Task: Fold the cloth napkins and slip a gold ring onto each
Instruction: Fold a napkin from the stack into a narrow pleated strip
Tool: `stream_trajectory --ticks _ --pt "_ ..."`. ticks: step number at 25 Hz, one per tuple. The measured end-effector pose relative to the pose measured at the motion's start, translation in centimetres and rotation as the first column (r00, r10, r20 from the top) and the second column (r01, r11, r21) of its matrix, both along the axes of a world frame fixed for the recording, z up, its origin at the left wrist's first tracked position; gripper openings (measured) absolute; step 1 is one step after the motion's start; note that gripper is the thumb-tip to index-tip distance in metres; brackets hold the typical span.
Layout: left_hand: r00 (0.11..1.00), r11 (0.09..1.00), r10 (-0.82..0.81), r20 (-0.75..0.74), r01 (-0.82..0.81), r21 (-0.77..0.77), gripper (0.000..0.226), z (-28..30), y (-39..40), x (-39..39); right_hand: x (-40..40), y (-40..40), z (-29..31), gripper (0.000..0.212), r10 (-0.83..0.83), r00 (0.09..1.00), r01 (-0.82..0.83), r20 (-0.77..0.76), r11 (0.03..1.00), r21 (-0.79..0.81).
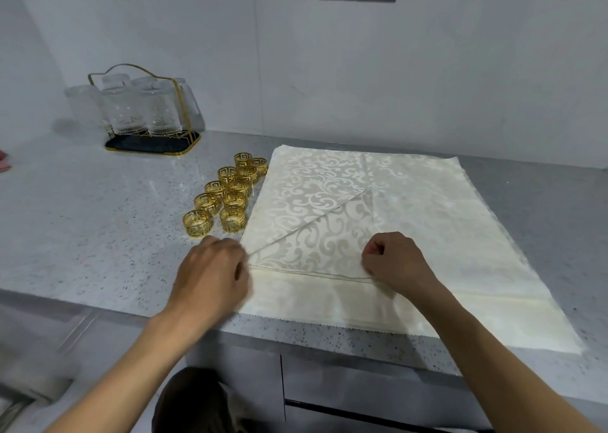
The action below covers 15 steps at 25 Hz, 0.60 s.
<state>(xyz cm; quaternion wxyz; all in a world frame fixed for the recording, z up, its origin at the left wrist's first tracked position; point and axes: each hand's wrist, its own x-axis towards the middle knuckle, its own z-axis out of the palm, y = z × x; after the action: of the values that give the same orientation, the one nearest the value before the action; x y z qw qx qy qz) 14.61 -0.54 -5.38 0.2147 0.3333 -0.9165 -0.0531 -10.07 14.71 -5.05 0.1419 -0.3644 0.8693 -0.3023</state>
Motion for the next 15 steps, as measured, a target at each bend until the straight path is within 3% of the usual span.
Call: stream_trajectory --ticks 1,3,7,9,10,12,13,15 --pt "0.998 0.997 -0.065 -0.007 0.065 -0.04 0.017 0.5 0.7 -1.1 0.0 0.0 -0.1 0.016 -0.008 1.0 0.008 0.0 1.0 0.0" --pt "0.984 0.984 -0.176 -0.015 0.176 0.026 0.029 1.2 1.6 -4.7 0.1 -0.1 -0.1 0.013 -0.023 1.0 0.023 0.0 1.0 -0.003" --pt "0.947 0.952 -0.273 0.172 0.24 0.192 0.055 -0.5 1.0 -12.2 0.5 0.3 0.3 0.008 -0.013 0.999 0.014 -0.031 1.0 0.026" --pt "0.921 0.955 -0.263 0.287 0.208 0.209 0.065 -2.6 0.4 -13.1 1.2 0.2 1.0 0.008 0.042 0.978 -0.015 -0.205 0.991 0.131" --pt "0.912 0.963 -0.247 0.328 0.193 0.189 0.069 -3.4 0.2 -13.1 1.4 -0.6 1.5 0.017 0.068 0.928 -0.011 -0.367 0.988 0.157" --pt "0.914 0.974 -0.219 0.341 0.186 0.127 0.081 -4.2 0.0 -13.1 1.2 -3.6 2.6 0.035 0.088 0.802 -0.062 -0.591 0.996 0.064" --pt "0.923 0.976 -0.215 0.319 0.191 0.107 0.085 -4.3 0.1 -13.2 0.4 -5.3 2.6 0.043 0.135 0.772 -0.127 -0.622 0.99 0.057" --pt "0.932 0.968 -0.243 0.27 0.216 0.128 0.086 -4.2 0.0 -13.2 -2.0 -8.2 1.1 0.058 0.279 0.793 -0.183 -0.542 0.957 0.224"
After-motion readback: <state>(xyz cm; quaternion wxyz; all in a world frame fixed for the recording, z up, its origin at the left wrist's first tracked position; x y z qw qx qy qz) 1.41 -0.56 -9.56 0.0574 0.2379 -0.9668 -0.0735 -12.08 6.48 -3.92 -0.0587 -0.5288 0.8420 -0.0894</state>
